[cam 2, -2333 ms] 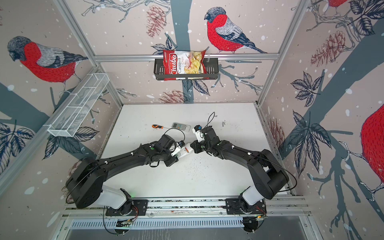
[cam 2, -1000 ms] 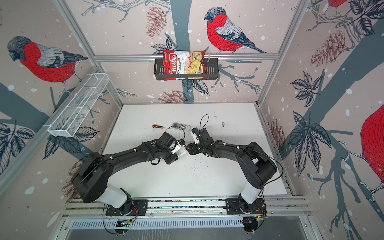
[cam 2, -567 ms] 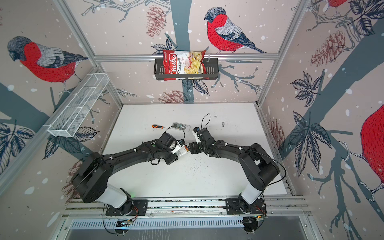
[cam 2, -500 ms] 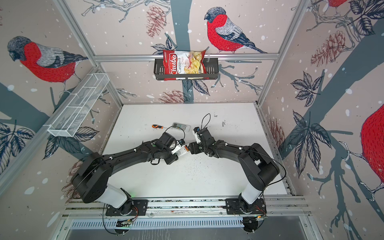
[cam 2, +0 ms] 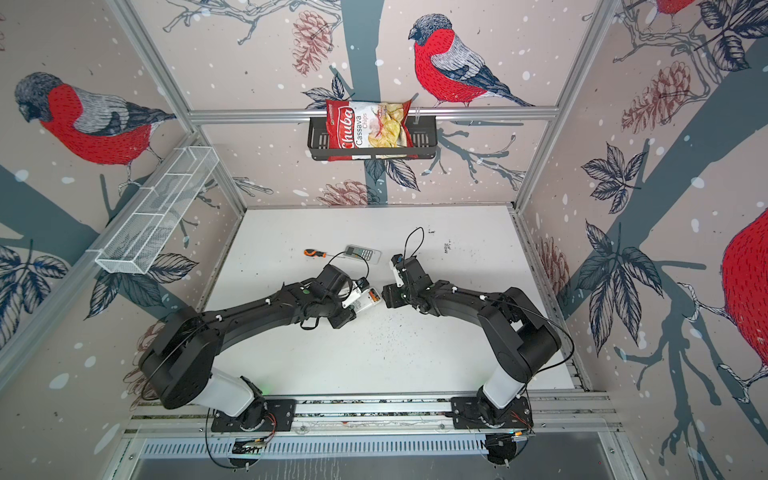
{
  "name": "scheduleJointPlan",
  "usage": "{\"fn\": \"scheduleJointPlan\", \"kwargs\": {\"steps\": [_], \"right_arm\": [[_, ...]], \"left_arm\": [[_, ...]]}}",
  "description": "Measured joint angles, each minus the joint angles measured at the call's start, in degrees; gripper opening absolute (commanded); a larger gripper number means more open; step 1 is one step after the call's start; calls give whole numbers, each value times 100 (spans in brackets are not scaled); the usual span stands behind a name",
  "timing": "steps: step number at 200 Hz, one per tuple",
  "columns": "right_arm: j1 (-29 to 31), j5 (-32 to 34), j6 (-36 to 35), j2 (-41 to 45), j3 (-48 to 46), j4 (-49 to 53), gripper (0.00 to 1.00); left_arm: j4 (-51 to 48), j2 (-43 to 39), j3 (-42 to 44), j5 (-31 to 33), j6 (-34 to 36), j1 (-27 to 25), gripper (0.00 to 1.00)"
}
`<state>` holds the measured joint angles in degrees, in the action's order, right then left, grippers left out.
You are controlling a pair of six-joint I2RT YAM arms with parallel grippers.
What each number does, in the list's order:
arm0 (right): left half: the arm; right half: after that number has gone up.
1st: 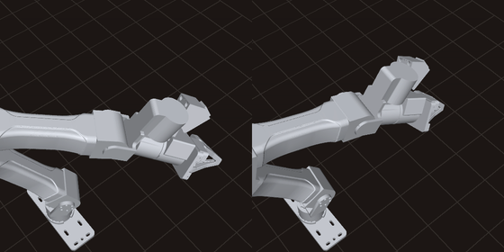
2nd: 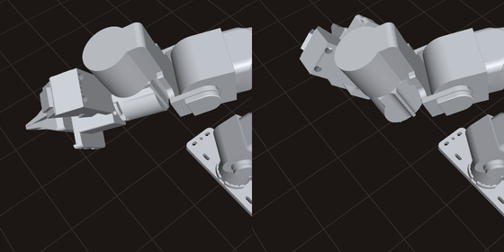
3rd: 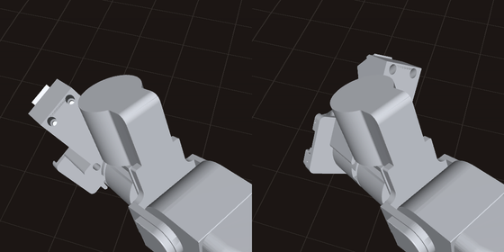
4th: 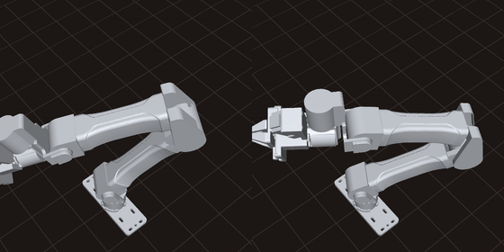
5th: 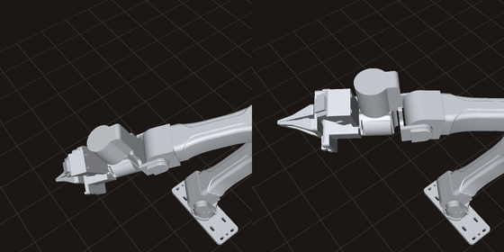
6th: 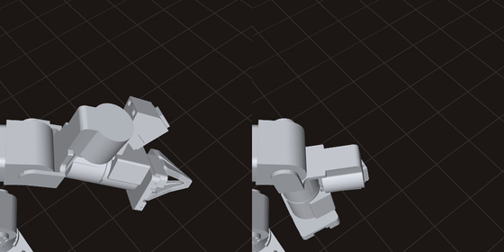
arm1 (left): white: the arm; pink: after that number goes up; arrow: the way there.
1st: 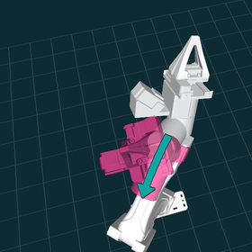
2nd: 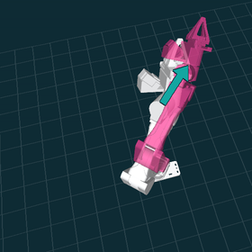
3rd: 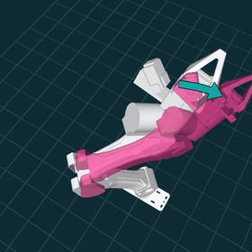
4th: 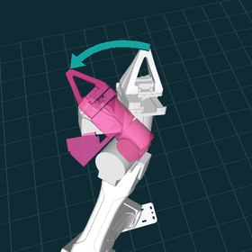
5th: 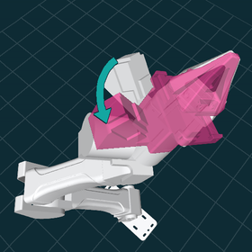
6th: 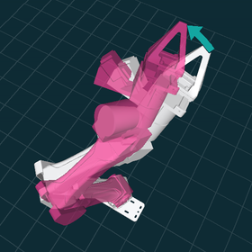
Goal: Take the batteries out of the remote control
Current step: 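Lift the cover off with the right gripper and set it on the table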
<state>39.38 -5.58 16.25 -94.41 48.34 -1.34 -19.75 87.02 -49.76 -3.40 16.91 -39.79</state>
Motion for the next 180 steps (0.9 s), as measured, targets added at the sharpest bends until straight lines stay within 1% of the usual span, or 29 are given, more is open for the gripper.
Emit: {"fn": "scheduleJointPlan", "kwargs": {"steps": [28, 69, 97, 113, 136, 146, 166, 180], "right_arm": [[-109, 87, 7, 144, -72, 4, 71], [-385, 208, 68, 577, -361, -46, 72], [-452, 210, 149, 739, -466, -144, 73], [-459, 205, 173, 750, -476, -166, 74], [-466, 186, 175, 750, -485, -170, 74], [-468, 181, 175, 761, -490, -173, 75], [-468, 160, 177, 789, -498, -203, 75], [-479, 140, 177, 791, -503, -227, 75]], "left_arm": [[0, 118, -7, 15, 2, 0, 35], [-20, 446, -70, 63, 4, 63, 35], [-37, 597, -138, 103, 2, 109, 36], [-37, 638, -173, 195, 2, 140, 40], [-48, 780, -234, 304, 0, 186, 56], [-48, 824, -243, 352, -2, 190, 61], [-48, 859, -247, 452, -9, 203, 68], [-44, 859, -247, 516, -20, 208, 71]]}}
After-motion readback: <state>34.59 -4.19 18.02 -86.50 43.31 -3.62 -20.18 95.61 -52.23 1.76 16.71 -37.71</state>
